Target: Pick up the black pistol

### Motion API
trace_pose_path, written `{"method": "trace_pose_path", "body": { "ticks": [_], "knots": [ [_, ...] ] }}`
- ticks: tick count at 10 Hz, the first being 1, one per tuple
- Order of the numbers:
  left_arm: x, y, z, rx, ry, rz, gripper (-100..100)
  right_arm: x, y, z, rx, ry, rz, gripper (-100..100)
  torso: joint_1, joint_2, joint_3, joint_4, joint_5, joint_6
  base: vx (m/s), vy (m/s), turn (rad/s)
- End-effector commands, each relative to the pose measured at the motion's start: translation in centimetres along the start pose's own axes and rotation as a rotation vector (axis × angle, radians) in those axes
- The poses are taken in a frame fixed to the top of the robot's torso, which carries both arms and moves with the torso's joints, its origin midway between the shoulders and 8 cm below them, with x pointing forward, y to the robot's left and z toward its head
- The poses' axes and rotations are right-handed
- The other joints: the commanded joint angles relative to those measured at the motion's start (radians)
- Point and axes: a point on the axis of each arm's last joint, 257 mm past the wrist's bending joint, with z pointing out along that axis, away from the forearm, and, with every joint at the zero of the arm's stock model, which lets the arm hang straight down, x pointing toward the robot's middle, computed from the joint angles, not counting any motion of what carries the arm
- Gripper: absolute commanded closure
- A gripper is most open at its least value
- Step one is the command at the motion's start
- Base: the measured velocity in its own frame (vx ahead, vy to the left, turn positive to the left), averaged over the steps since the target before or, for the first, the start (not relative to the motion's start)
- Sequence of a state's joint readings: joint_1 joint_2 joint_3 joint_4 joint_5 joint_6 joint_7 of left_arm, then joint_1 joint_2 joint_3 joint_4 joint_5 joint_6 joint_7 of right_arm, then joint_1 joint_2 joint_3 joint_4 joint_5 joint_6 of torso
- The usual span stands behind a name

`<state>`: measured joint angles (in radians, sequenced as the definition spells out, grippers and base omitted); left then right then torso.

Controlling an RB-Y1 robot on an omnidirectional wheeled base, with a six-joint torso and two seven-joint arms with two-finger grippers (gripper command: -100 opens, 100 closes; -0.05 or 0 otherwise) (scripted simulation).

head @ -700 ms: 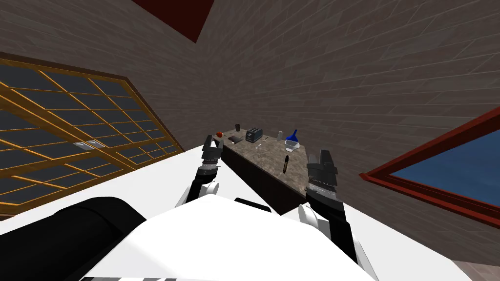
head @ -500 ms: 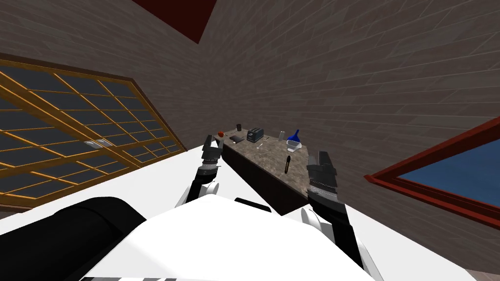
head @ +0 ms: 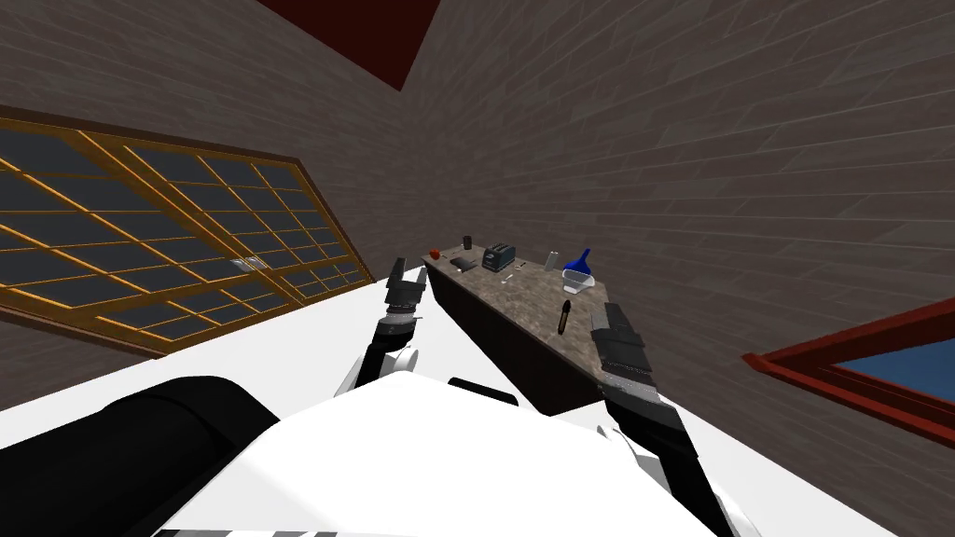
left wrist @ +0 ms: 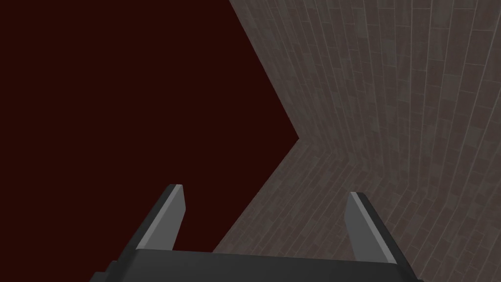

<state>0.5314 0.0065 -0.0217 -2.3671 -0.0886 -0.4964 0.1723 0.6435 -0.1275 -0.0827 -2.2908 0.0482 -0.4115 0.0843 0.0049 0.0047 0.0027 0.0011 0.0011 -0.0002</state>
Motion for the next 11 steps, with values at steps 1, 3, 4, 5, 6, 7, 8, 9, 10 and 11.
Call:
{"method": "trace_pose_path", "body": {
  "ticks": [1, 3, 4, 5, 6, 7, 8, 9, 10, 11],
  "knots": [
    [0.0, 0.0, 0.0, 0.000, 0.000, 0.000, 0, -0.8, -2.6, -1.5, 0.078, 0.019, -0.011, -100, 0.000, 0.000, 0.000, 0.000, 0.000, 0.000, -0.069, 0.094, 0.231],
    [0.0, 0.0, 0.0, 0.000, 0.000, 0.000, 0, -2.0, -5.4, -3.6, 0.180, 0.034, -0.025, -100, 0.001, 0.001, 0.000, 0.000, 0.000, 0.000, -0.060, 0.096, 0.237],
    [0.0, 0.0, 0.0, 0.000, 0.000, 0.000, 0, -2.7, -7.0, -5.0, 0.242, 0.040, -0.033, -100, 0.001, 0.000, 0.000, 0.000, 0.000, 0.000, -0.025, 0.108, 0.265],
    [0.0, 0.0, 0.0, 0.000, 0.000, 0.000, 0, -2.8, -7.2, -5.3, 0.250, 0.041, -0.035, -100, 0.001, -0.002, -0.001, 0.000, 0.000, 0.000, -0.013, 0.072, 0.091],
    [0.0, 0.0, 0.0, 0.000, 0.000, 0.000, 0, -3.6, -8.7, -6.7, 0.311, 0.045, -0.043, -100, -0.001, -0.002, -0.001, 0.000, 0.000, 0.001, -0.015, 0.072, 0.217],
    [0.0, 0.0, 0.0, 0.000, 0.000, 0.000, 0, -4.4, -10.1, -8.1, 0.369, 0.047, -0.051, -100, -0.001, -0.002, -0.001, 0.000, 0.000, 0.000, -0.012, 0.086, 0.296],
    [0.0, 0.0, 0.0, 0.000, 0.000, 0.000, 0, -5.4, -11.7, -10.0, 0.440, 0.050, -0.061, -100, 0.000, -0.002, -0.001, -0.001, 0.000, 0.000, -0.007, 0.094, 0.322],
    [0.0, 0.0, 0.0, 0.000, 0.000, 0.000, 0, -5.5, -11.9, -10.7, 0.458, 0.051, -0.065, -100, 0.000, -0.003, -0.002, -0.001, 0.000, 0.000, 0.000, 0.060, 0.079],
    [0.0, 0.0, 0.0, 0.000, 0.000, 0.000, 0, -6.4, -13.1, -12.1, 0.516, 0.052, -0.074, -100, -0.002, -0.003, -0.002, -0.001, 0.000, 0.001, 0.005, 0.057, 0.170],
    [0.0, 0.0, 0.0, 0.000, 0.000, 0.000, 0, -6.6, -13.3, -12.8, 0.534, 0.053, -0.078, -100, -0.002, -0.003, -0.002, -0.001, 0.000, 0.000, 0.006, 0.035, 0.103]
  ]
}}
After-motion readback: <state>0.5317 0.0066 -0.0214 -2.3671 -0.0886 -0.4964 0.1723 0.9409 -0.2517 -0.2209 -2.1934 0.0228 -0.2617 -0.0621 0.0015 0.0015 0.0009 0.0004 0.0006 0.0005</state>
